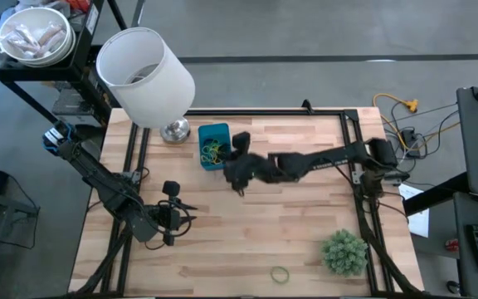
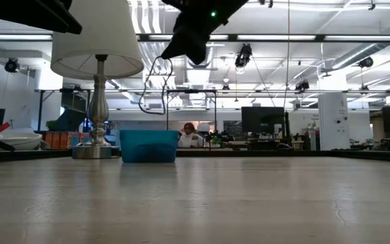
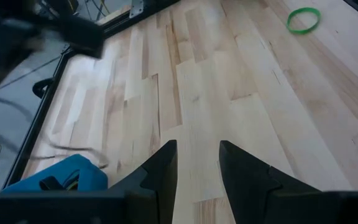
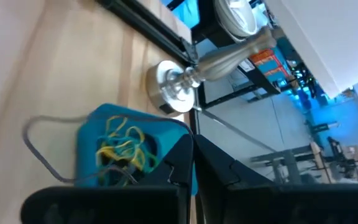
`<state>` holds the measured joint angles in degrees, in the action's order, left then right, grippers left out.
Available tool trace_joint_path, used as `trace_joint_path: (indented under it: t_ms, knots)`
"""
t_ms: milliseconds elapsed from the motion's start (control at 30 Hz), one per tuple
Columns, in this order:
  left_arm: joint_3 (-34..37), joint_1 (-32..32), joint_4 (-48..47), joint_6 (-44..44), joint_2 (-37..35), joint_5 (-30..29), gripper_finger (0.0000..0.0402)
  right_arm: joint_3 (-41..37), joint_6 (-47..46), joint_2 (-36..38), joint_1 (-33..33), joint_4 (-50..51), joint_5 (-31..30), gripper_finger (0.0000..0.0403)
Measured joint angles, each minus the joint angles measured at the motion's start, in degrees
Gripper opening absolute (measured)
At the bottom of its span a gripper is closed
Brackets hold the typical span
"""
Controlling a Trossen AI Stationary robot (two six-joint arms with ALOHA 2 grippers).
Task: Pick and place rubber bands into bin
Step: Put the purple rubber band into the blue bin
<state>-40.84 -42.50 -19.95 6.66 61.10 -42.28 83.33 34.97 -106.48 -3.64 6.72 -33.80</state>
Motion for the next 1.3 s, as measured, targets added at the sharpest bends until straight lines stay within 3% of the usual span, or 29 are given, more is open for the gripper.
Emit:
trace_joint_path:
  t_ms: [267, 700, 1000, 1300]
  knots:
    - [0.0, 0.0, 0.0, 0.0, 0.0, 0.0, 0.0105, 0.0, -2.7, 0.0, 8.4, -5.5, 12.4, 0.0009]
    - [0.0, 0.0, 0.0, 0.0, 0.0, 0.0, 0.0105, -0.1, -11.2, -0.1, 15.2, -7.7, 23.7, 0.0009]
    - [0.0, 0.0, 0.0, 0.0, 0.0, 0.0, 0.0105, -0.1, -13.7, -0.7, 16.3, -10.2, 25.6, 0.0009]
    - [0.0, 0.0, 0.0, 0.0, 0.0, 0.0, 0.0105, 1.3, -14.3, -7.0, 18.0, -11.6, 25.5, 0.0008]
